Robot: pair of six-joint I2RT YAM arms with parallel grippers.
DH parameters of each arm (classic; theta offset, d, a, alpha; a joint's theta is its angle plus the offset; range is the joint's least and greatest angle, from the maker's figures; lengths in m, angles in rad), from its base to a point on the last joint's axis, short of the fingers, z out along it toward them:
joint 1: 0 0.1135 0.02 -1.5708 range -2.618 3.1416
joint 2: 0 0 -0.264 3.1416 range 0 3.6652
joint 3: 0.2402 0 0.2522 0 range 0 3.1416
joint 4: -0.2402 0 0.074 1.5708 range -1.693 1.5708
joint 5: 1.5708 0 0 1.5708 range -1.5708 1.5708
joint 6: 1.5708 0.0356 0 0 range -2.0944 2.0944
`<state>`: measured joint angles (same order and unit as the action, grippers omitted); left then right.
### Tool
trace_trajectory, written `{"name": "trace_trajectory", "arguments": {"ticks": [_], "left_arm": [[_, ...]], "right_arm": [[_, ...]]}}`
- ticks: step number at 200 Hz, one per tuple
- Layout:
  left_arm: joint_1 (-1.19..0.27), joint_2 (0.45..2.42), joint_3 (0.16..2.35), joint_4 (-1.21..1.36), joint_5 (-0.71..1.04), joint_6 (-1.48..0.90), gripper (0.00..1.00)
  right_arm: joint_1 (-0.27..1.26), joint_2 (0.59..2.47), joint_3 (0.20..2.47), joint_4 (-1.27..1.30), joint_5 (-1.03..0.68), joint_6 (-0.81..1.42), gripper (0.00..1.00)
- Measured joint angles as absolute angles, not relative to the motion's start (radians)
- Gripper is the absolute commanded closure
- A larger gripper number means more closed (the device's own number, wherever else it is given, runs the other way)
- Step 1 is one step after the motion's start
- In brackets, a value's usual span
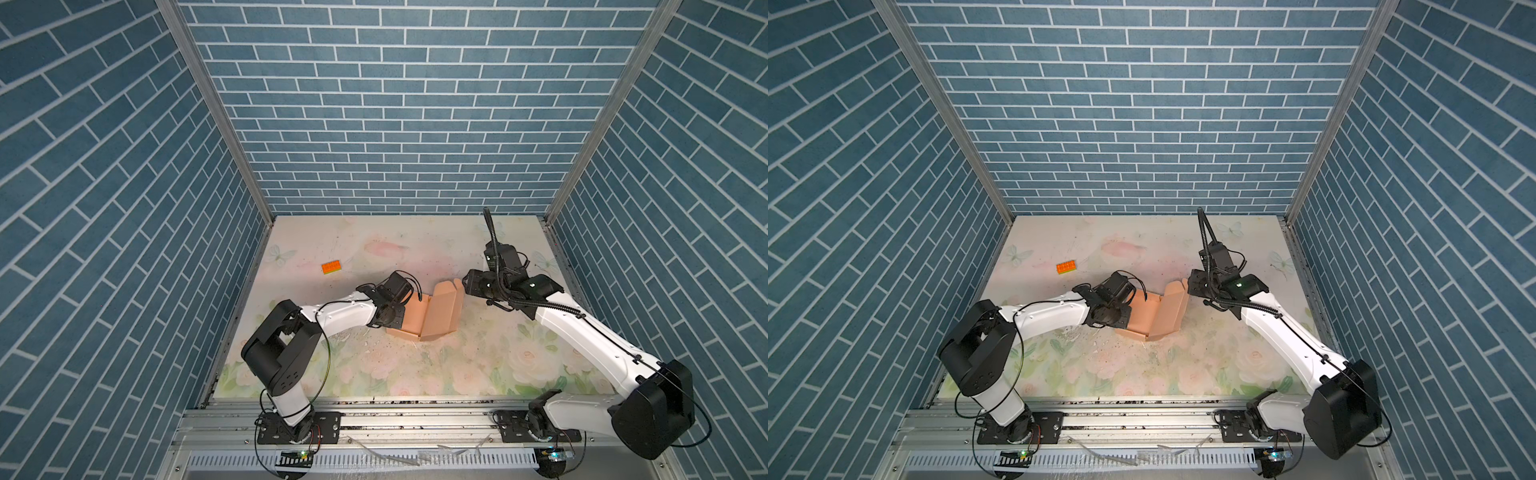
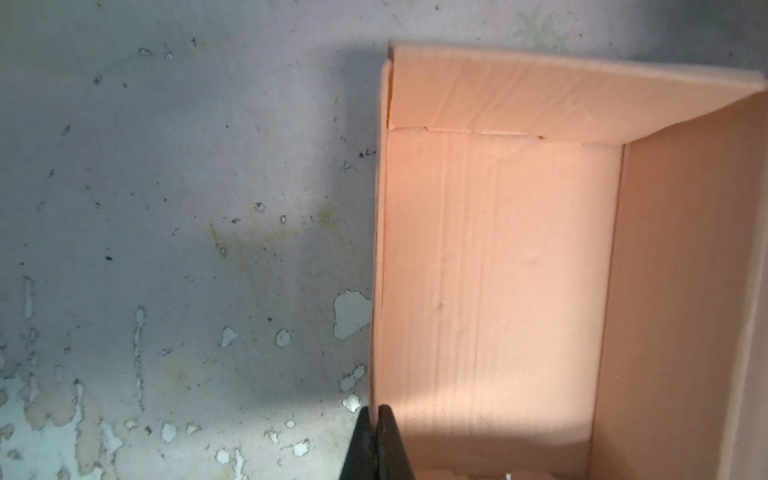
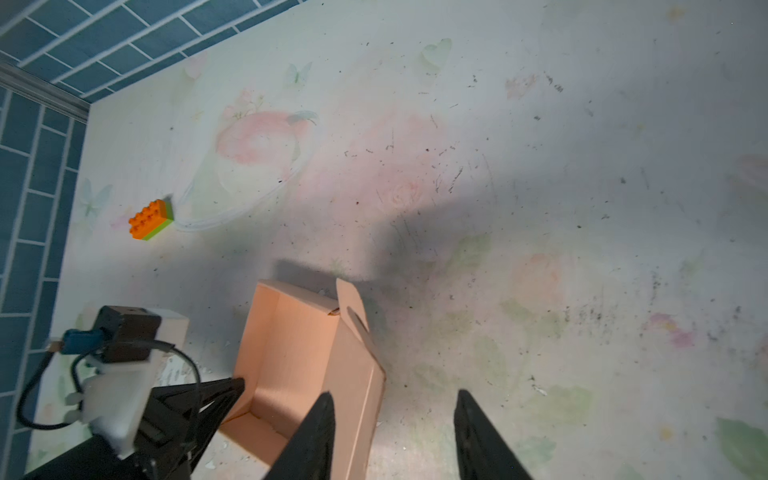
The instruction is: Fold the paper box
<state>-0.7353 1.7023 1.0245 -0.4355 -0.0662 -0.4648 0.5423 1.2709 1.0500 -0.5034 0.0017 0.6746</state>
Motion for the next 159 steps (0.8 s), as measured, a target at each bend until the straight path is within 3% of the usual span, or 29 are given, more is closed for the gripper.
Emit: {"name": "trace_trajectory", "arguments": {"ticks": [97, 159], "left_arm": [[-0.736, 1.705, 1.028, -0.439, -0.066, -0.475, 0.91], [-0.738, 1.719, 1.039, -0.451, -0.068, -0.475, 0.90]], "right_arm": [[0.596, 1.270, 0.945, -0.410, -0.091, 0.837, 0.53], [0.659, 1.259, 0.865, -0.344, -0.062, 0.923, 0.67]]}}
